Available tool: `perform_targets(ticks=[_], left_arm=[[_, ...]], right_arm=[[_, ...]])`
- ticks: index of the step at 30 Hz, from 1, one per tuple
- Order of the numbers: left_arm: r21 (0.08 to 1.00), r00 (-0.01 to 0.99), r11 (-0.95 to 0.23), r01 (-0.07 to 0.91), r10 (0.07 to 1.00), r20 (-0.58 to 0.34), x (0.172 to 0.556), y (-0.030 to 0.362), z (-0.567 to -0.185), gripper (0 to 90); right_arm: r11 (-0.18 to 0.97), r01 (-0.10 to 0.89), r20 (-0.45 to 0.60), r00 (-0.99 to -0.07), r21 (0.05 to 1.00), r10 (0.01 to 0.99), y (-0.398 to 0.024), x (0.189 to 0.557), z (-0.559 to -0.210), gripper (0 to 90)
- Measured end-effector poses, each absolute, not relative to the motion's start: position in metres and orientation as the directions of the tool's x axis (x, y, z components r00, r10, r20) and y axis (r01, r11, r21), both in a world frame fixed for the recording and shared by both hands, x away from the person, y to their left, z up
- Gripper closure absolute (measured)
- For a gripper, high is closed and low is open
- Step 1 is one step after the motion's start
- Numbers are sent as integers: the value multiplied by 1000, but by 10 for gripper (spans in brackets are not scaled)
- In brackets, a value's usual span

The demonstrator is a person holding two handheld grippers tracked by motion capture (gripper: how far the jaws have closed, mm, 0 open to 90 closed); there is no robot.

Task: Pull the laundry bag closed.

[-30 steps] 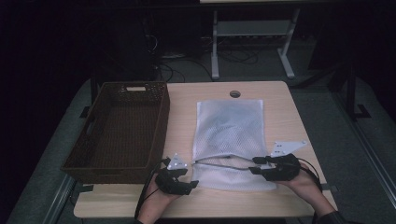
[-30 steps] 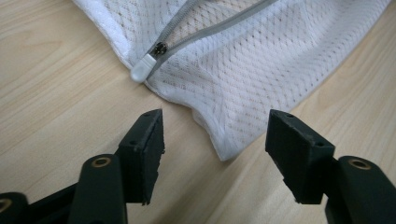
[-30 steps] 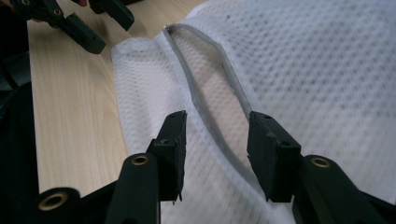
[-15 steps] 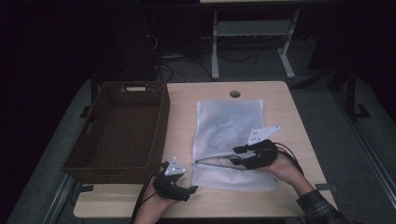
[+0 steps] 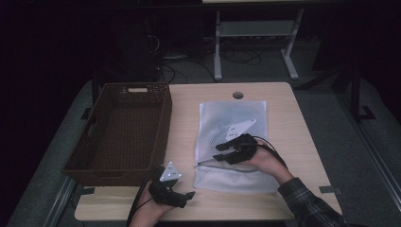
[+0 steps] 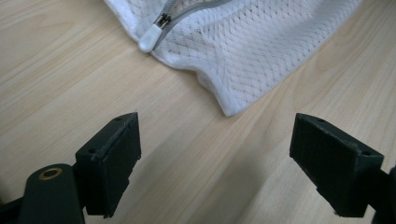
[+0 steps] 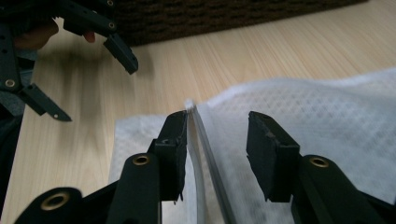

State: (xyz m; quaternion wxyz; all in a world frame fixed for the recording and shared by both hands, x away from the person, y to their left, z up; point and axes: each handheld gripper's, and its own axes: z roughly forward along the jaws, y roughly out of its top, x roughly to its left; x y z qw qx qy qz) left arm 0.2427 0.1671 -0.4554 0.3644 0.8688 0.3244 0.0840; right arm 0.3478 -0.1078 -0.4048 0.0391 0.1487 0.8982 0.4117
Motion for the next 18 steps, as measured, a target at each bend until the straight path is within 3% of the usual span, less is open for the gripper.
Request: perform_targets(ticks=[18], left_arm=[[692, 781, -520, 501, 616, -102, 244, 170, -452, 167]], right_arm=[[731, 194, 73, -978, 654, 195, -40, 367, -436, 607]])
